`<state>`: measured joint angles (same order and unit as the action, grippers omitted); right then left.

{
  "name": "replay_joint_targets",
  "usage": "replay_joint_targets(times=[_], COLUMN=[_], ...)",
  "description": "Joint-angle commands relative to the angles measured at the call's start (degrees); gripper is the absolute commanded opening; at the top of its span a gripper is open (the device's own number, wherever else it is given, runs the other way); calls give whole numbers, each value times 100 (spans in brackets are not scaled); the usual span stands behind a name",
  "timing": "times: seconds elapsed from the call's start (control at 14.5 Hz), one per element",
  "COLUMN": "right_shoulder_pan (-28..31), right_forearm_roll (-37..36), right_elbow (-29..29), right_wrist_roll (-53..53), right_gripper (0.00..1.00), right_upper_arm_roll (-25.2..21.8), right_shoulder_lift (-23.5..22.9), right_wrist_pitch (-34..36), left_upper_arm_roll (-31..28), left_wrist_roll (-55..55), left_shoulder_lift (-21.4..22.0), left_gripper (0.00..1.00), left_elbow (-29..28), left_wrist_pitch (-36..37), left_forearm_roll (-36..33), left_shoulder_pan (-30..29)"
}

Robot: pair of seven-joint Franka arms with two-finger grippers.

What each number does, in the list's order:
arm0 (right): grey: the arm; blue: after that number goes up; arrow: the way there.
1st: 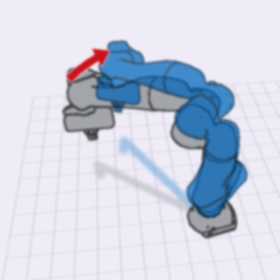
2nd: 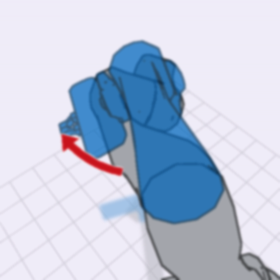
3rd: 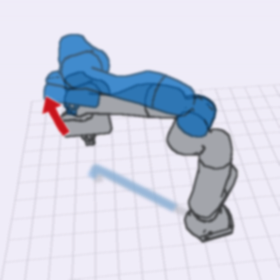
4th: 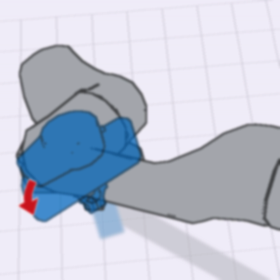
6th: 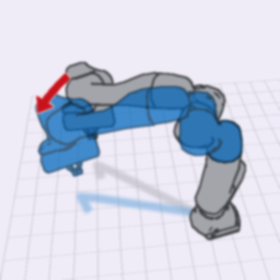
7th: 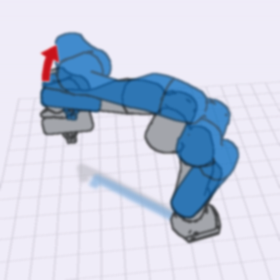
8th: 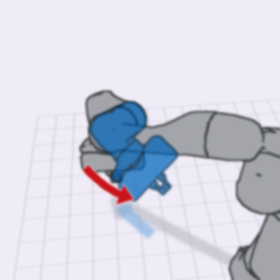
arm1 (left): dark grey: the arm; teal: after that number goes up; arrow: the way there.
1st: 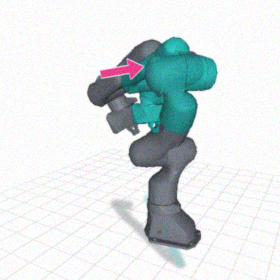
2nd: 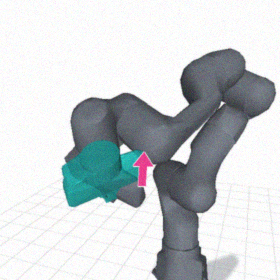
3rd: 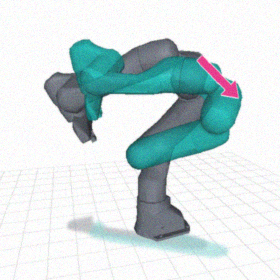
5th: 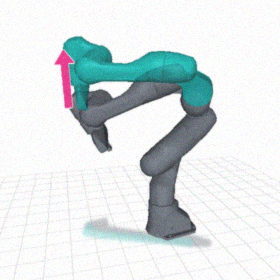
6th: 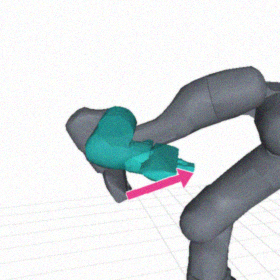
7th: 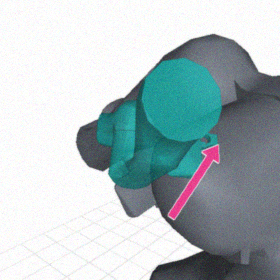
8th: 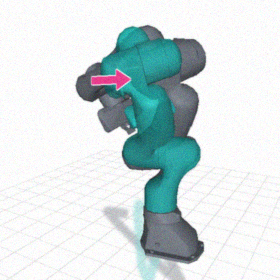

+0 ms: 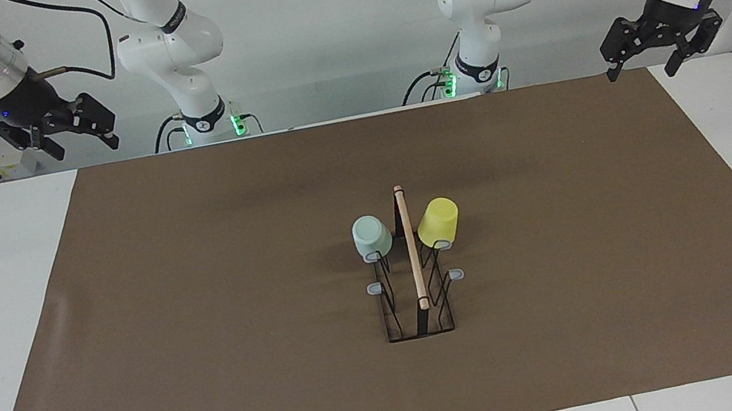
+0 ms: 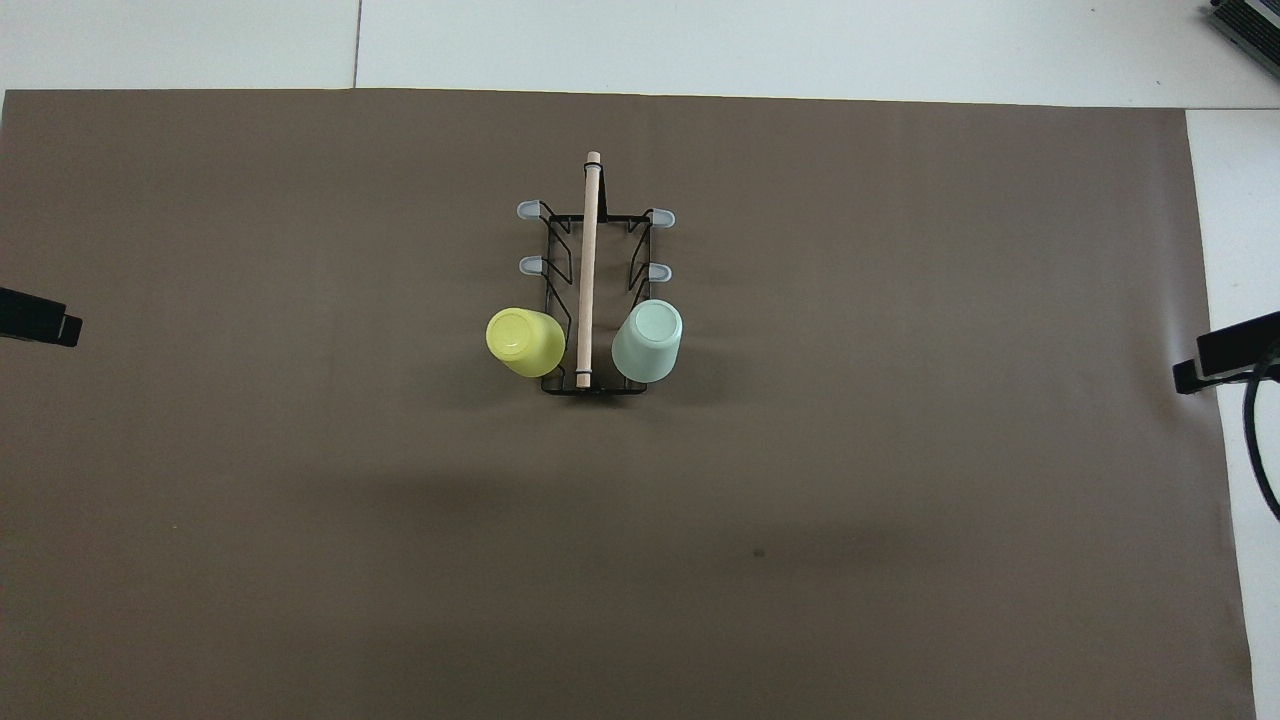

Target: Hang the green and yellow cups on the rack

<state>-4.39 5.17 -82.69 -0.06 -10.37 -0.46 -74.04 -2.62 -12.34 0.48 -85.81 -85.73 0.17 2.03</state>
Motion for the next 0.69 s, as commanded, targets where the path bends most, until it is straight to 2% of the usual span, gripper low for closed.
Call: replay_joint_targets(times=[0.0, 0.62], right_shoulder_pan=[-35, -35], right_forearm_roll=[-148, -236], right_elbow=[-194, -300], right_wrist_roll=[120, 120], right_gripper=[100, 100], right_upper_arm_roll=[26, 35], right_shoulder_lift=[19, 2], right_wrist_pitch=[-14, -304], left_upper_arm_roll=[-54, -54], left_wrist_roll=[47, 47], left_shoulder_lift=[137, 137], left_gripper=[100, 100], left_elbow=[-156, -147], left_wrist_pitch=[21, 21], left_forearm_roll=[71, 71], left_shoulder_pan=[61, 61])
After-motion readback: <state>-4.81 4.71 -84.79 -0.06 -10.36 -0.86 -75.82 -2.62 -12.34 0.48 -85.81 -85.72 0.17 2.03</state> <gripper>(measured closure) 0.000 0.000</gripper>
